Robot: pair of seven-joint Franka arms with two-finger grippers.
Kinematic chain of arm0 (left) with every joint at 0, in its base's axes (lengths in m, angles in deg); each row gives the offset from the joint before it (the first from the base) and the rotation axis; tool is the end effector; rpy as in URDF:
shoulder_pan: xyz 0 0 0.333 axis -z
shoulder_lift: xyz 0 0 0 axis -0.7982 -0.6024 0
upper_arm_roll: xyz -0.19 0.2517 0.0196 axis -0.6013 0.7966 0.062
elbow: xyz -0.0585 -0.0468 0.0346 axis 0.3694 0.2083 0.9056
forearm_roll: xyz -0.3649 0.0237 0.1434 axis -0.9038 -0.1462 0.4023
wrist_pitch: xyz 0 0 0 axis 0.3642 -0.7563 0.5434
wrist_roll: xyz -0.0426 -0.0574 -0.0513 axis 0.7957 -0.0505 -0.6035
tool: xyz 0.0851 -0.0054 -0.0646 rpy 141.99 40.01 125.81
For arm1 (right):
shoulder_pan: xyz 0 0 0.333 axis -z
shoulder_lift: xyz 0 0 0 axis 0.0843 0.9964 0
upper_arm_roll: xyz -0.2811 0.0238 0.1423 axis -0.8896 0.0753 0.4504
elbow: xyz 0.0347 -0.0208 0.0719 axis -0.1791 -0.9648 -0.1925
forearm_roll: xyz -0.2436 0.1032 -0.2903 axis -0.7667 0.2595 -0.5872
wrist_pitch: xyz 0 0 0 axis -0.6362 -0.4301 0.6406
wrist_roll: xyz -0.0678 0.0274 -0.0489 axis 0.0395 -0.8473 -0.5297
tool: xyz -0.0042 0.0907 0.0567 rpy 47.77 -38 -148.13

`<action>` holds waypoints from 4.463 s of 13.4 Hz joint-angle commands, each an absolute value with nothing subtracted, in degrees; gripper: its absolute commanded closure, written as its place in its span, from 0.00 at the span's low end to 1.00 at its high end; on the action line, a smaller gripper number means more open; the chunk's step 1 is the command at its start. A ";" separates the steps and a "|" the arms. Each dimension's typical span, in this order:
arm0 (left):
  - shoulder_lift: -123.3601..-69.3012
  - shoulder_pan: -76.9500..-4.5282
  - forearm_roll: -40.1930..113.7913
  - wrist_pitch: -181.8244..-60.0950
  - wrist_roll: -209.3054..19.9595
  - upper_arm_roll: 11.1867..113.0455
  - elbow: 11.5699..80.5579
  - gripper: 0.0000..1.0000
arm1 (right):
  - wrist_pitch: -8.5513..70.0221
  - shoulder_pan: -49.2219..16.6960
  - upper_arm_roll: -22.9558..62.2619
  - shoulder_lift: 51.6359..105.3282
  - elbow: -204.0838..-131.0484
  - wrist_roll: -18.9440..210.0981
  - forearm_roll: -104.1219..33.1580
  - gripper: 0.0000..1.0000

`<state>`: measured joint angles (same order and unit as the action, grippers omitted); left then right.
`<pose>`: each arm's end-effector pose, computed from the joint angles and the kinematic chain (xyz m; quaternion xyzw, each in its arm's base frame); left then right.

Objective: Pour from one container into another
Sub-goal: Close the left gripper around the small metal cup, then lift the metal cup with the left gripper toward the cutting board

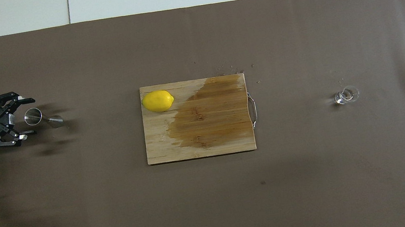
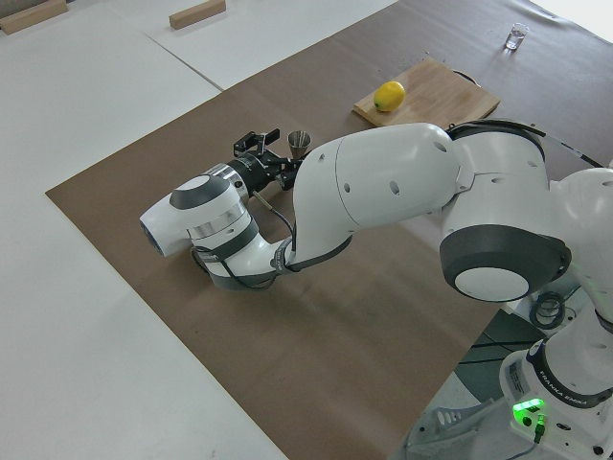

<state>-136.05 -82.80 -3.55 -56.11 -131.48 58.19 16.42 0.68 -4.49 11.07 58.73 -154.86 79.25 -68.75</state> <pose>0.6439 0.1656 0.2350 0.5057 0.5180 -0.5165 0.4573 0.5245 -0.0216 0.6560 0.9958 -0.0882 0.0092 0.0219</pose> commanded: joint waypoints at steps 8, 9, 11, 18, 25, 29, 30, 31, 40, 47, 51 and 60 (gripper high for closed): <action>-136.54 -84.33 -4.86 -55.96 -131.18 56.97 16.41 0.21 | 0.76 -4.14 11.40 57.60 -155.92 78.35 -68.80 0.00; -136.54 -84.33 -4.86 -55.97 -131.00 56.97 16.49 0.23 | 0.76 -4.22 11.40 57.60 -155.92 78.35 -68.80 0.00; -136.54 -84.33 -4.95 -56.05 -130.73 56.80 16.58 0.27 | 0.76 -4.13 11.40 57.60 -155.92 78.35 -68.80 0.00; -136.54 -84.24 -5.12 -56.93 -129.51 56.79 16.76 0.45 | 0.76 -4.22 11.40 57.60 -155.92 78.35 -68.80 0.00; -136.46 -84.24 -5.12 -57.02 -129.77 56.71 16.76 0.54 | 0.76 -4.22 11.40 57.60 -155.92 78.35 -68.80 0.00; -136.46 -84.59 -5.12 -57.11 -130.20 55.74 16.23 0.58 | 0.76 -4.14 11.40 57.60 -155.92 78.35 -68.80 0.00; -136.46 -84.68 -5.12 -57.28 -130.29 55.13 16.14 0.58 | 0.76 -4.13 11.40 57.60 -155.92 78.35 -68.80 0.00; -136.46 -84.68 -5.12 -57.37 -130.29 55.04 16.06 0.58 | 0.76 -4.13 11.40 57.60 -155.92 78.35 -68.80 0.00; -129.80 -80.48 -11.62 -61.49 -130.56 51.17 18.41 0.57 | 0.68 -4.05 11.13 57.43 -155.92 78.35 -68.80 0.00; -117.05 -68.20 -20.66 -68.97 -130.56 56.24 31.25 0.57 | 1.47 -1.07 9.64 57.25 -156.45 87.14 -65.20 0.00; -112.38 -48.44 -31.46 -71.25 -130.56 72.40 38.27 0.57 | 1.38 -0.71 9.47 56.11 -158.64 91.76 -63.28 0.00; -109.56 -21.61 -46.51 -78.45 -129.07 88.24 47.33 0.55 | 7.18 5.52 8.85 52.86 -168.48 133.86 -48.95 0.00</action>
